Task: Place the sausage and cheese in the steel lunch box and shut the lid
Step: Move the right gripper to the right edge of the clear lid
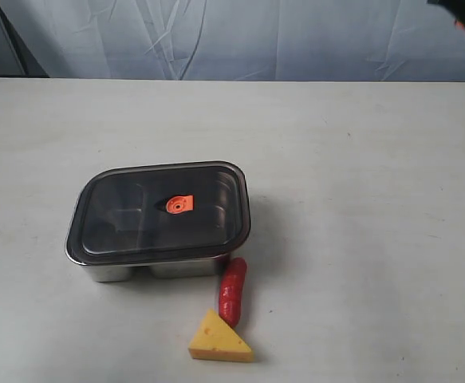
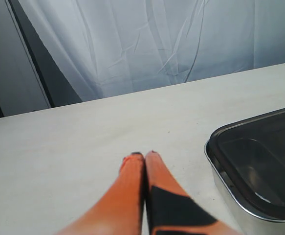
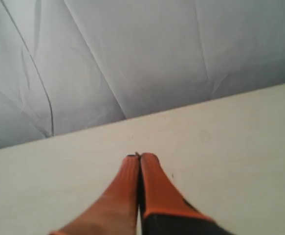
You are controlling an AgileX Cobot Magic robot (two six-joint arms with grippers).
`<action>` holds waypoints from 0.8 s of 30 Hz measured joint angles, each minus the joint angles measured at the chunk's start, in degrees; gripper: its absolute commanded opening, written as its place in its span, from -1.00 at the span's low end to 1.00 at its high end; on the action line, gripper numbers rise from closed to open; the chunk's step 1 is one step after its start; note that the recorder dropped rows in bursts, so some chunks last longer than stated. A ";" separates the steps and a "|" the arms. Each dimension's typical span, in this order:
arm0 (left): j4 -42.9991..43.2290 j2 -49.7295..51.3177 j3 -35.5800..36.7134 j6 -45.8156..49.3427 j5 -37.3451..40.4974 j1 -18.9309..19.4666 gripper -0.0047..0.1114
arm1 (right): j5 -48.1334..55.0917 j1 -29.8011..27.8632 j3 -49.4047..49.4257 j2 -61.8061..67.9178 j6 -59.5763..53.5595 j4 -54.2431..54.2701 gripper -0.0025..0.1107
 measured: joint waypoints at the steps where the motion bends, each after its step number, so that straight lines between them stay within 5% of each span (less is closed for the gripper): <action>1: 0.00 0.00 0.00 0.00 0.00 0.00 -0.92 | 0.40 0.04 0.00 1.49 -3.74 3.95 -0.97; 16: 0.00 0.00 0.00 0.00 0.00 0.00 -0.92 | 24.36 0.14 0.00 16.36 -91.37 81.01 -0.97; 21: 0.00 0.00 0.00 0.00 0.00 0.00 -0.92 | 35.83 0.14 0.00 17.31 -109.54 99.11 -0.95; 24: 0.00 0.00 0.00 0.00 0.00 0.00 -0.92 | 40.41 0.14 0.00 18.21 -115.03 106.13 -0.65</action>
